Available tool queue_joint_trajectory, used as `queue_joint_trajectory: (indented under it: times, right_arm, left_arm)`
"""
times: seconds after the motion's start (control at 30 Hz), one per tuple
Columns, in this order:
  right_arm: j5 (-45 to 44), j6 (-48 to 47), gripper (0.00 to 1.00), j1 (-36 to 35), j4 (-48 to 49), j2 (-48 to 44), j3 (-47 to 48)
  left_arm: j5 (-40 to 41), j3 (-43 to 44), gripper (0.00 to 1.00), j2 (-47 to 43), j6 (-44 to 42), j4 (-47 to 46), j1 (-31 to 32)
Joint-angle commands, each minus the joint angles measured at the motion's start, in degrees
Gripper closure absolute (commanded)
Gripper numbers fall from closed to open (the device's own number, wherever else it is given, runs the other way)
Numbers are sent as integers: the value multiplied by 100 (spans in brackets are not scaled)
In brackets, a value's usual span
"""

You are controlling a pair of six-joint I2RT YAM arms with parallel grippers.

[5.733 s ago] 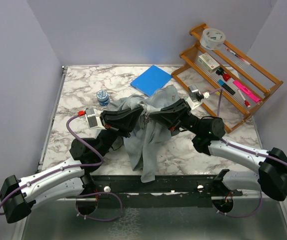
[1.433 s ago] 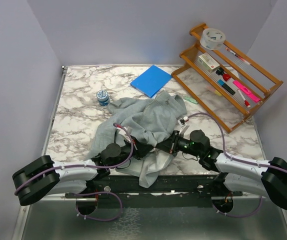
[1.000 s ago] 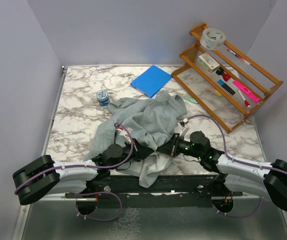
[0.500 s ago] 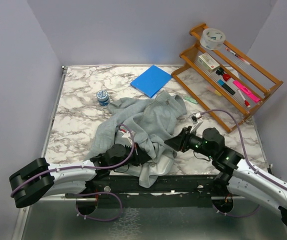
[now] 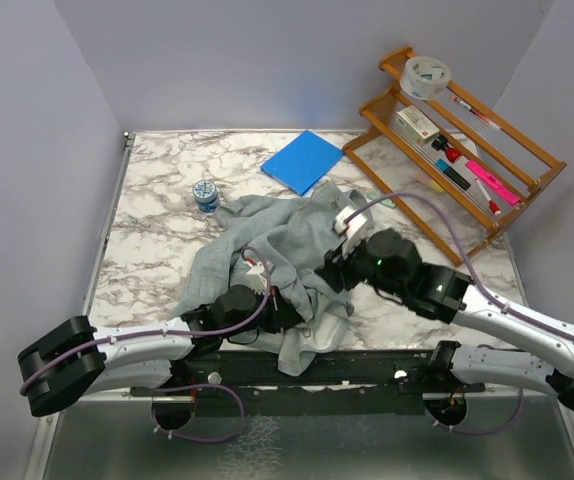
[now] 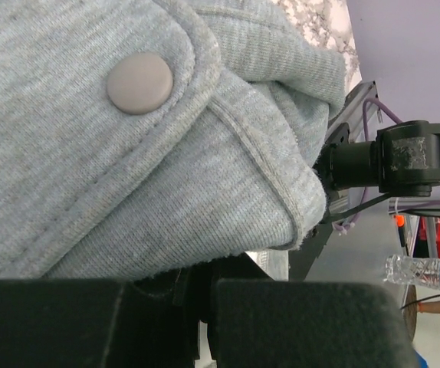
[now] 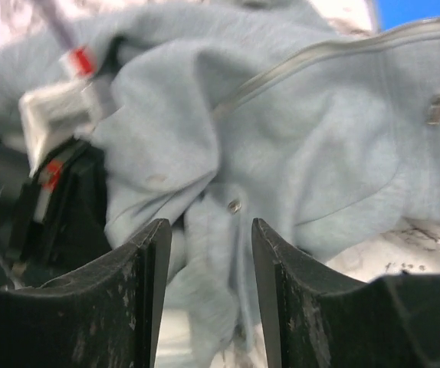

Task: Zip up the jacket
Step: Insert the zipper into the jacket.

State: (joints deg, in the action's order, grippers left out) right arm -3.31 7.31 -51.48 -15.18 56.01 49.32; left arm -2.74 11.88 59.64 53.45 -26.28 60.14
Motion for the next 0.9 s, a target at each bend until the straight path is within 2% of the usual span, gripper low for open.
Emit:
queue_joint_trajectory:
  times: [0.0,0.07,0.17,0.27,0.33,0.47,0.63,0.87]
  right_arm:
    - [-1769,-541,50,-1833,-747,244,111]
    - [-2519,-12,49,-2661,-1175,557,250]
    - [-2954,988,46,-3434,-1613,854,322]
    - [-2913,1878,37,-3687,-1832,1100,278]
    - [-3087,2260,35,-3871,-1787,1236,211]
    - [-3332,2643,32,-3897,-1680,1534,314]
    - [-3545,3091,33,-3896,-2053,2150,712]
    - [-3449,3424,46,-3897,-2165,2746,869]
  left_arm:
    - [-292,137,100,-150,170,555,33]
    - [-288,151,100,-275,236,677,33]
    - [-252,218,100,-450,279,967,33]
    - [-177,306,100,-635,280,1305,33]
    - [-135,339,100,-725,280,1445,33]
    - [-108,341,100,-807,338,1523,29]
    - [-87,365,100,-787,368,1538,33]
    - [-86,359,100,-777,403,1510,33]
